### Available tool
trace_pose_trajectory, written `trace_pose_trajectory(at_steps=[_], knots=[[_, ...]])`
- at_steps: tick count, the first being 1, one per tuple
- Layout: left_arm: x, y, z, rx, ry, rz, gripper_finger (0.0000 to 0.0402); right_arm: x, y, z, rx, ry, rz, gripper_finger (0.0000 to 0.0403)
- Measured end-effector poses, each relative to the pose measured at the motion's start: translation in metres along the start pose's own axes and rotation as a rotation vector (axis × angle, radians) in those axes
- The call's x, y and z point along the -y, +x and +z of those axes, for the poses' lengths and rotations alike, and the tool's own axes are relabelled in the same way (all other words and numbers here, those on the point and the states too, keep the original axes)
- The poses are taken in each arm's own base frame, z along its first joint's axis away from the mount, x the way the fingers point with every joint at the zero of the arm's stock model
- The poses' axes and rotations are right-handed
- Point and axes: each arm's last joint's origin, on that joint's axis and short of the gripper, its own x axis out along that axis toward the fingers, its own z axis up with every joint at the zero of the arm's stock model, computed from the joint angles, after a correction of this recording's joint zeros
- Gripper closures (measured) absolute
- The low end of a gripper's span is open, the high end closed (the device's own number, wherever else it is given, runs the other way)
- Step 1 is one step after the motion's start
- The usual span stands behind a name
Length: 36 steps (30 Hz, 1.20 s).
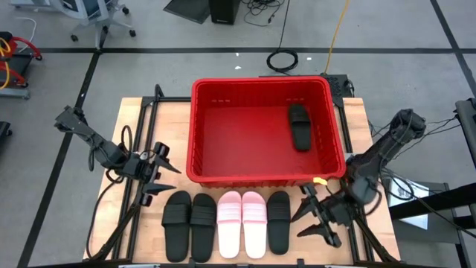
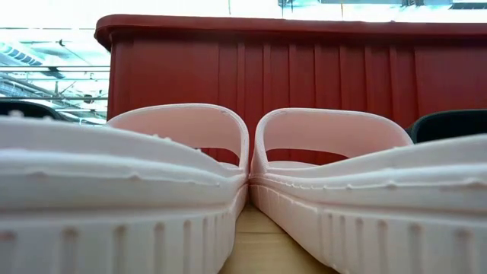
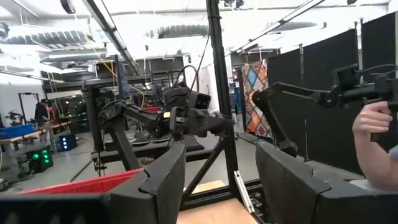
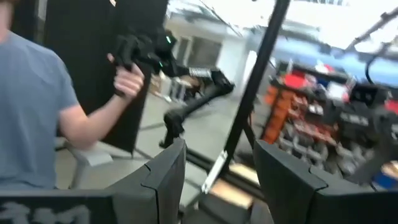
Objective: Pick and place slides into bin
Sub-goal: Put the black slide into the red bin
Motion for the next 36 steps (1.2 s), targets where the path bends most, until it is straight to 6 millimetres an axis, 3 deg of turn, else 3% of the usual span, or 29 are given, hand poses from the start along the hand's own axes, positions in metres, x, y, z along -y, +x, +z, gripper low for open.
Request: trace_pose_trajectory(at_steps=[12, 27, 36], knots=[[0.006, 0.017, -0.003, 0.079, 0.030, 0.024, 0.0199, -0.042, 0.029, -0.007, -0.338, 0.003, -0.283, 0.0220], [0.010, 0.018, -0.007, 0.046, -0.104, -0.004, 0.0199, -0.073, 0.068, -0.067, -0.600, 0.007, -0.393, 0.0220], [0.013, 0.017, -0.007, 0.049, -0.105, -0.018, 0.0199, -0.076, 0.084, -0.109, -0.940, 0.100, -0.466, 0.0220]])
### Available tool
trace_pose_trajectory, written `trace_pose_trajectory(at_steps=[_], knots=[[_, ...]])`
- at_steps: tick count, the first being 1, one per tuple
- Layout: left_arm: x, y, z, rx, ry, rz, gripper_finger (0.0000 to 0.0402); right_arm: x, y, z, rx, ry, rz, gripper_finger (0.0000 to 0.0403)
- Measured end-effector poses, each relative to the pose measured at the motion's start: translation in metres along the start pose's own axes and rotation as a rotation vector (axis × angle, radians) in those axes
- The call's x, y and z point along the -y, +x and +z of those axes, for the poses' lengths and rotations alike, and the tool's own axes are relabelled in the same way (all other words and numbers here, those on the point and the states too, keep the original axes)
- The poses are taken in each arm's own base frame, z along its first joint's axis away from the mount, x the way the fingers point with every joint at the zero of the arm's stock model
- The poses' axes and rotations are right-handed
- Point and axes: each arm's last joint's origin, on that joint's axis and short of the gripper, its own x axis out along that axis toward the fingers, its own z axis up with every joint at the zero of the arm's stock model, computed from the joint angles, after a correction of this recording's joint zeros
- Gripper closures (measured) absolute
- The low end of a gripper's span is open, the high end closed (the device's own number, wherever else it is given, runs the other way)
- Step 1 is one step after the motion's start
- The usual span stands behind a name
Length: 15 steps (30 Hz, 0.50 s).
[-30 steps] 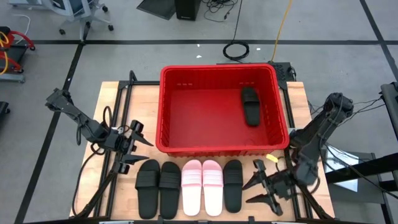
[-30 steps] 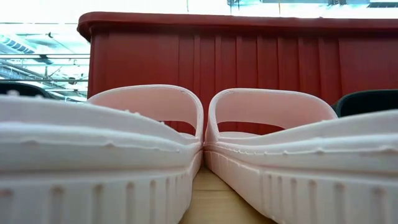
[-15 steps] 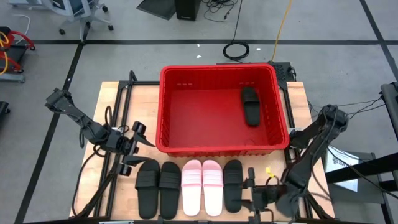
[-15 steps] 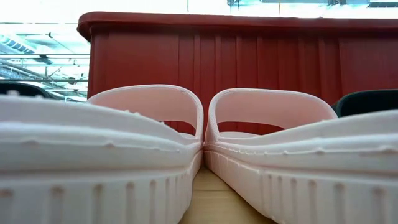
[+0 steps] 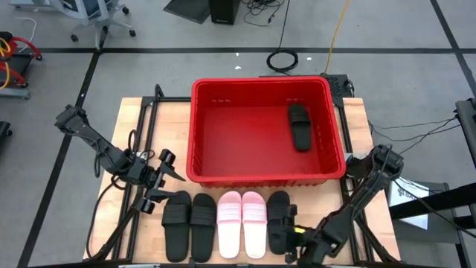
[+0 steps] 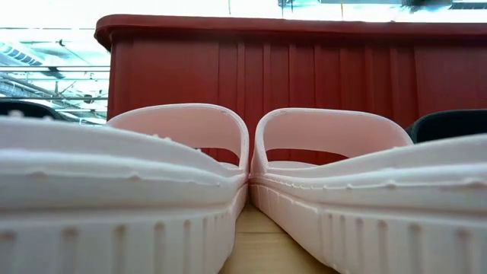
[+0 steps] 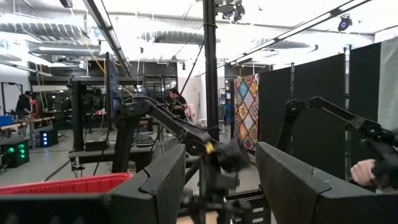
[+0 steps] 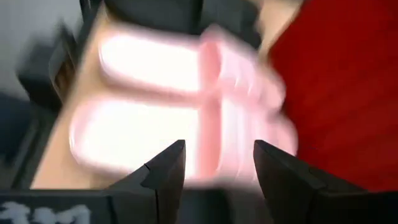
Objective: Pick and place slides into bin
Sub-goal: Put the black slide into the red bin
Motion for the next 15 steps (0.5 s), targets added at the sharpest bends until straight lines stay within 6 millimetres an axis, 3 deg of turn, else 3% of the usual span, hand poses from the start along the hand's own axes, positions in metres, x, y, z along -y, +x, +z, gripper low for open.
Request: trace_pose_trajectory(at_steps=[6, 15], knots=[[0.000, 0.000, -0.001, -0.005, 0.002, -0.001, 0.0199, 0.005, 0.029, -0.020, -0.316, 0.124, 0.029, 0.0227], [0.000, 0.000, -0.001, -0.007, 0.003, -0.001, 0.0199, 0.010, 0.034, -0.026, -0.391, 0.083, -0.005, 0.0270]])
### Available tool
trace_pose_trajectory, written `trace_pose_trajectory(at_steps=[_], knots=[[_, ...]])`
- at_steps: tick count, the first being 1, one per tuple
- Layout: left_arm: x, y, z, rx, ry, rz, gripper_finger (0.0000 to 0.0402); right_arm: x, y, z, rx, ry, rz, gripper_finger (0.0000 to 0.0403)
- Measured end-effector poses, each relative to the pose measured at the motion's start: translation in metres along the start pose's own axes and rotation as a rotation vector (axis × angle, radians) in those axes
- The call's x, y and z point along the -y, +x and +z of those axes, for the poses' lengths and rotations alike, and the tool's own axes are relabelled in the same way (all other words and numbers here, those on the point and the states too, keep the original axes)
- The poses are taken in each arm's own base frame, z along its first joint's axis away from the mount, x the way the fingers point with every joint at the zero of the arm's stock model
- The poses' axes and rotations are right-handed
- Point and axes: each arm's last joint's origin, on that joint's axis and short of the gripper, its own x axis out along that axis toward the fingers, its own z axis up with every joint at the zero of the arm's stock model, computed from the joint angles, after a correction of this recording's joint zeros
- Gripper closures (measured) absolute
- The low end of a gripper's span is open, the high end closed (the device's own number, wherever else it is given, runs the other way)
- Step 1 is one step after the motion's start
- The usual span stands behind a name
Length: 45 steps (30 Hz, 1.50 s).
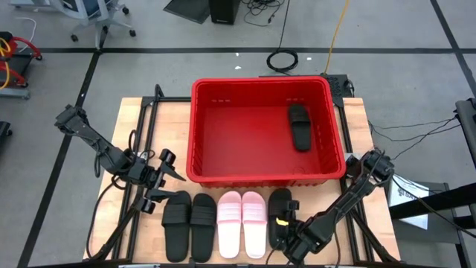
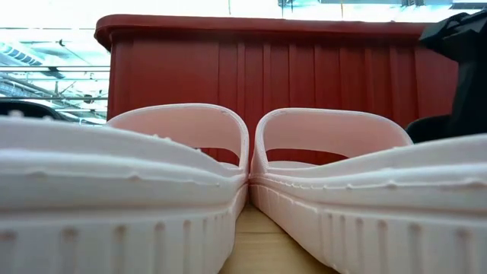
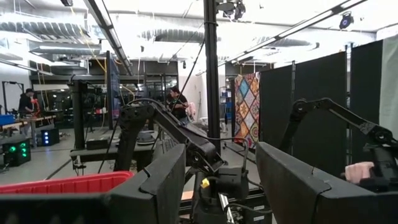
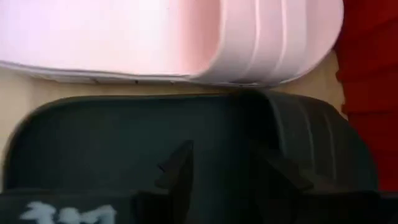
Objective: Pick and place slides into bin
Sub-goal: Put the black slide into the red bin
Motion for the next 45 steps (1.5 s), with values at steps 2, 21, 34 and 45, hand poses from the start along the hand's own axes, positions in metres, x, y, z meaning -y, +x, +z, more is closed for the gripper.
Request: trace_pose_trajectory(at_steps=[2, 21, 34, 45], knots=[[0.000, 0.000, 0.000, -0.001, 0.000, 0.000, 0.0199, -0.003, -0.005, 0.003, 0.027, 0.006, 0.051, 0.0272], [0.001, 0.000, -0.004, -0.042, -0.028, -0.004, 0.0199, 0.009, -0.029, 0.009, 0.131, -0.053, 0.021, 0.0250], [0.001, 0.000, -0.006, -0.059, -0.038, -0.006, 0.0199, 0.021, -0.009, -0.010, 0.054, -0.077, -0.062, 0.0249], [0.001, 0.000, -0.006, -0.063, -0.036, -0.006, 0.0199, 0.043, 0.018, -0.022, -0.018, 0.010, -0.150, 0.0250]])
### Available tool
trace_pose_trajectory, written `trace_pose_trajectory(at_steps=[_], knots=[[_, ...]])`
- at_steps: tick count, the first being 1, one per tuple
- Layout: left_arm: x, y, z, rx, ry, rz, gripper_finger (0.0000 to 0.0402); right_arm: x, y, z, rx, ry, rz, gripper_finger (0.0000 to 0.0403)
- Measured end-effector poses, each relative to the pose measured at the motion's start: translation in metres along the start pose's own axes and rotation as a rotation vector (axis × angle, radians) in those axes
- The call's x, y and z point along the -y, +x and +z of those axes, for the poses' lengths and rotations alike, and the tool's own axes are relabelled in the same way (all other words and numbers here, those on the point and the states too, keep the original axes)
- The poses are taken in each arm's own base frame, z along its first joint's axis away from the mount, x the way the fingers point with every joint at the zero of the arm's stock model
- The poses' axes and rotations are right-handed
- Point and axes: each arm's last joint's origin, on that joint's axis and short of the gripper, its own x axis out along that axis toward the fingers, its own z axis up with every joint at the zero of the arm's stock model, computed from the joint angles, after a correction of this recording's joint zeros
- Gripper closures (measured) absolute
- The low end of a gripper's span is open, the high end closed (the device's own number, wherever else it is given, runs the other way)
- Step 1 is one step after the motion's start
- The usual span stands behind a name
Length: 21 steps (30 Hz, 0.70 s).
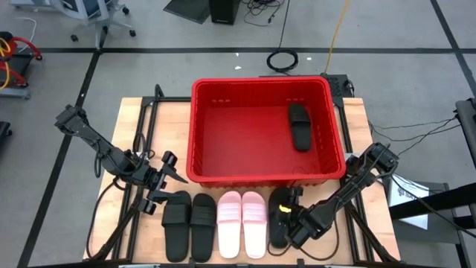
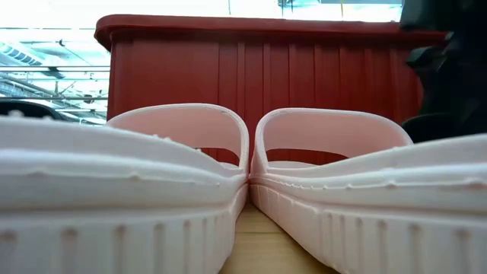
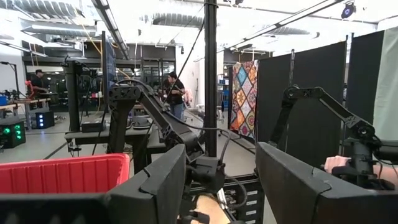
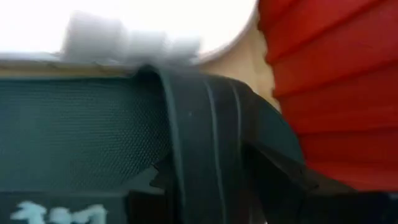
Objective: Pick and place slides into bin
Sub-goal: Put the black slide into the red bin
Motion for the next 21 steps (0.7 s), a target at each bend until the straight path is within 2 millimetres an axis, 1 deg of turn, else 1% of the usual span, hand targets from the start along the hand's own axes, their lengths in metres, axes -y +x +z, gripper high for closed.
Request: trace_pose_trajectory(at_steps=[5, 8, 11, 19, 21], knots=[[0.0000, 0.0000, 0.0000, 0.000, 0.000, 0.000, 0.0199, 0.0022, 0.0052, -0.0014, -0.005, 0.043, -0.005, 0.0251], [0.0000, 0.0000, 0.0000, 0.000, 0.000, 0.000, 0.0199, 0.0018, 0.0057, -0.0004, 0.000, 0.050, 0.002, 0.0265], [0.0000, 0.0000, -0.0001, -0.001, 0.000, 0.000, 0.0199, 0.0012, 0.0059, 0.0001, 0.005, 0.049, 0.009, 0.0289], [0.0000, 0.0000, -0.0001, -0.001, 0.000, 0.000, 0.0199, 0.0007, 0.0062, 0.0005, 0.009, 0.050, 0.013, 0.0376], [0.0000, 0.0000, -0.0001, -0.001, 0.001, 0.000, 0.0199, 0.0005, 0.0062, 0.0008, 0.011, 0.052, 0.015, 0.0393]])
